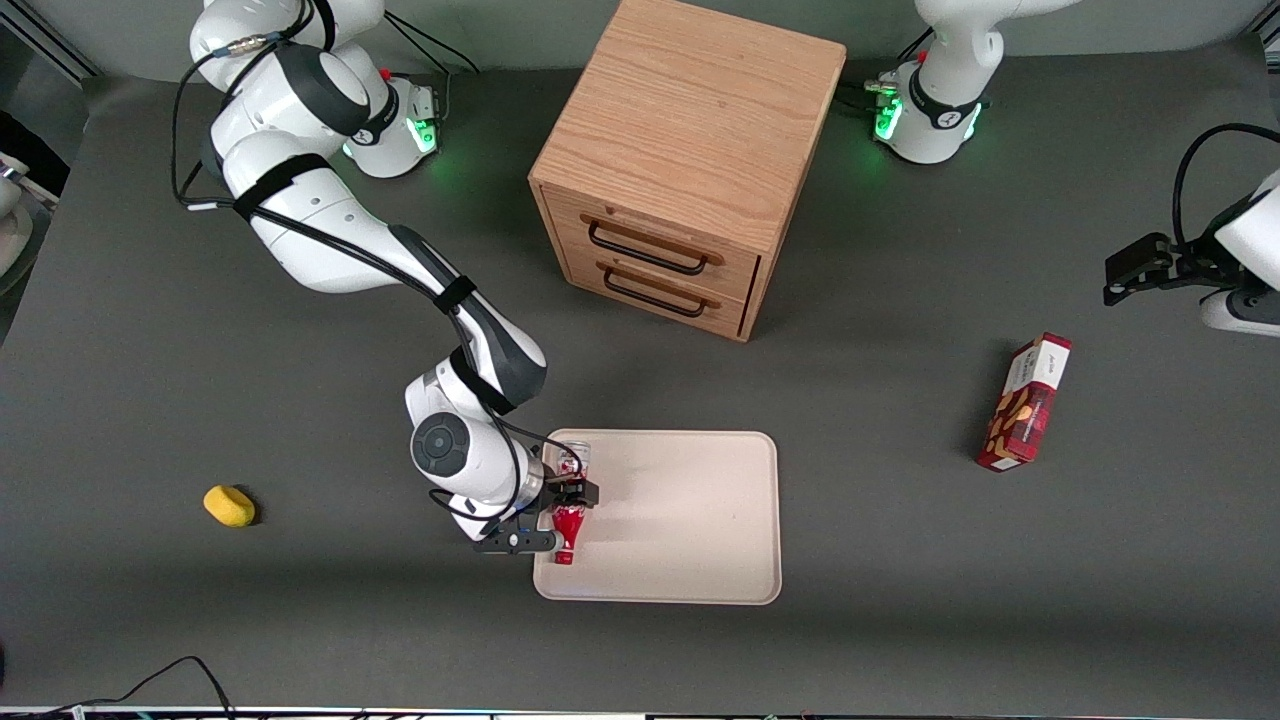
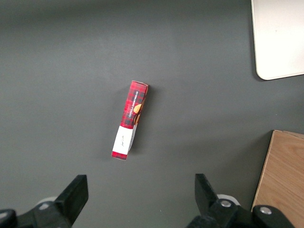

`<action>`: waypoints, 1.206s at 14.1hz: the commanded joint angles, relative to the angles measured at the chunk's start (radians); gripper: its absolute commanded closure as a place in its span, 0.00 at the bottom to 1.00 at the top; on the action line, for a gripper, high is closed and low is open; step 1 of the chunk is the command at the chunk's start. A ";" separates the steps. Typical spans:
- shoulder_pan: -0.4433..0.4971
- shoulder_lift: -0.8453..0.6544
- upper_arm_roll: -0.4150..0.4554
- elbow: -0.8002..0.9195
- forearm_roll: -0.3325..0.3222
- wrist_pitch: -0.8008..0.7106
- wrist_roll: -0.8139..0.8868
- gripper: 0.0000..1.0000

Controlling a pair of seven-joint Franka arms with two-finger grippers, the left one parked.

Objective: Place coke bottle on tray
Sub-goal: 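Lower the bottle onto the tray and open the right gripper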

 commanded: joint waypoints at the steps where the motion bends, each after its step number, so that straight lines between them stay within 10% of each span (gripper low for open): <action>1: 0.016 0.017 -0.010 0.023 -0.032 0.008 0.023 0.00; 17: 0.014 -0.017 -0.001 0.021 -0.034 0.003 0.031 0.00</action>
